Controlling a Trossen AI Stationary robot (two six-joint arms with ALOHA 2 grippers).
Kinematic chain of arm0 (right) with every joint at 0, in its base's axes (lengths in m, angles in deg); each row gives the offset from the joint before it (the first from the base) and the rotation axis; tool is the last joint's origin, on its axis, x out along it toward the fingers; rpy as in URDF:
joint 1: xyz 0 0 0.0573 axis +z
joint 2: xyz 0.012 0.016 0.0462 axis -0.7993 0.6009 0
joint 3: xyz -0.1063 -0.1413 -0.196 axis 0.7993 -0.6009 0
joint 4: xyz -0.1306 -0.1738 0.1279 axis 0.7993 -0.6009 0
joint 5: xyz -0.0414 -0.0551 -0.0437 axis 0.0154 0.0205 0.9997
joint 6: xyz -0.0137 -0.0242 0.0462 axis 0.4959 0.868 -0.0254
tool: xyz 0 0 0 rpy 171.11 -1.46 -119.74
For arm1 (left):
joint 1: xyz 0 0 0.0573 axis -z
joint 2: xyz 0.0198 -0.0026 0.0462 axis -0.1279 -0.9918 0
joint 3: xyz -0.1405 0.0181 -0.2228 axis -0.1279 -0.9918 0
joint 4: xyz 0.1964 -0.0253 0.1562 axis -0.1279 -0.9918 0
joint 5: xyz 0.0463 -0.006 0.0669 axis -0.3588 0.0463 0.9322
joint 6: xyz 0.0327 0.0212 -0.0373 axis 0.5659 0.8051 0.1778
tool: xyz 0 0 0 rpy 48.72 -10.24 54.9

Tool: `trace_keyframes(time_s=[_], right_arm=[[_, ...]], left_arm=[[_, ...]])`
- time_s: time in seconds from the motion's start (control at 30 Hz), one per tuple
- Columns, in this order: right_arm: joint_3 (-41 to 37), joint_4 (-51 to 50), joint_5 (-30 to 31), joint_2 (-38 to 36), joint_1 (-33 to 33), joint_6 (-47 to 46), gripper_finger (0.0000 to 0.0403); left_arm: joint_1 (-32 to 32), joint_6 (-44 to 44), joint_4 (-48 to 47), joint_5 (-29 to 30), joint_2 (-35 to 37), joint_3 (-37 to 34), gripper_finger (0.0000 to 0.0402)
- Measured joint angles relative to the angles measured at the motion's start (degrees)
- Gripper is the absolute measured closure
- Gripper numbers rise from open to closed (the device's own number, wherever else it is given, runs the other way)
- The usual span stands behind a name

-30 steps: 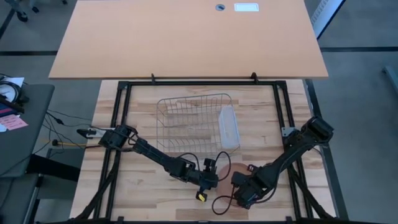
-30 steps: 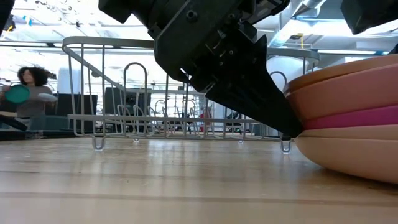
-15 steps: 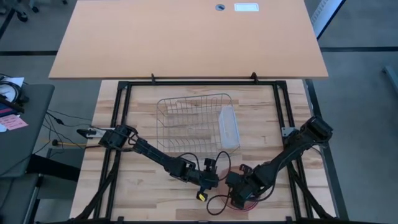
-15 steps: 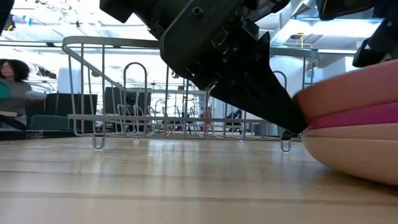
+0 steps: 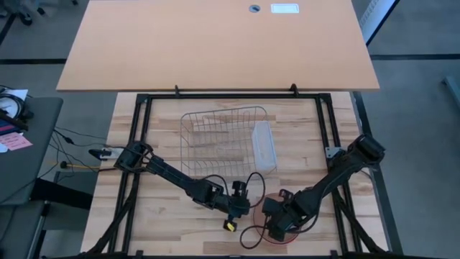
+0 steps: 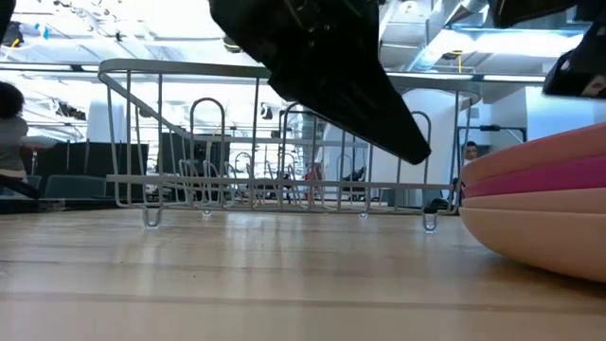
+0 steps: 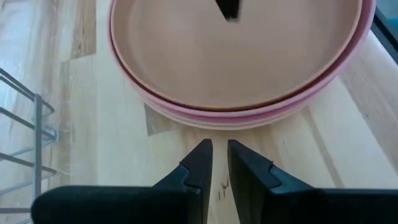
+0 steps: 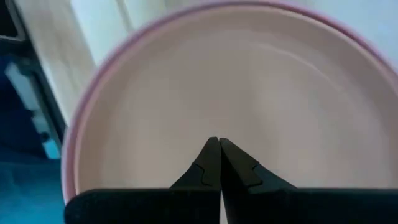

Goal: Sort dishes
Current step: Put the brown plate in the dish rack

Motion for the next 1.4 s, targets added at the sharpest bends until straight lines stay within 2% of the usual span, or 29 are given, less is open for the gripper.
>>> trace_keyframes(time_s=[0.17,0.33,0.63,0.9,1.4], right_arm=[[4.78,-16.21,-3.23,-0.14,0.84,-5.29,0.0402],[5.22,-21.12,-7.46,0.07,2.42,-9.43,0.0402],[3.06,-17.85,-8.92,0.43,3.97,-12.54,0.0402],[5.53,-23.38,-8.94,0.32,5.39,-13.46,0.0402],[5.97,-22.61,-10.98,0.32,9.44,-17.05,0.0402]], left_arm=[[0.19,-0.56,0.98,-0.34,-0.59,-0.01,0.0355],[0.21,-1.03,1.85,-1.08,-0.64,-0.03,0.0355],[0.06,-0.42,4.05,-3.3,-0.94,-0.2,0.0355],[0.01,-0.94,4.29,-3.29,-0.96,-0.23,0.0355],[-0.14,-1.02,4.81,-3.31,-2.91,-0.3,0.0355]])
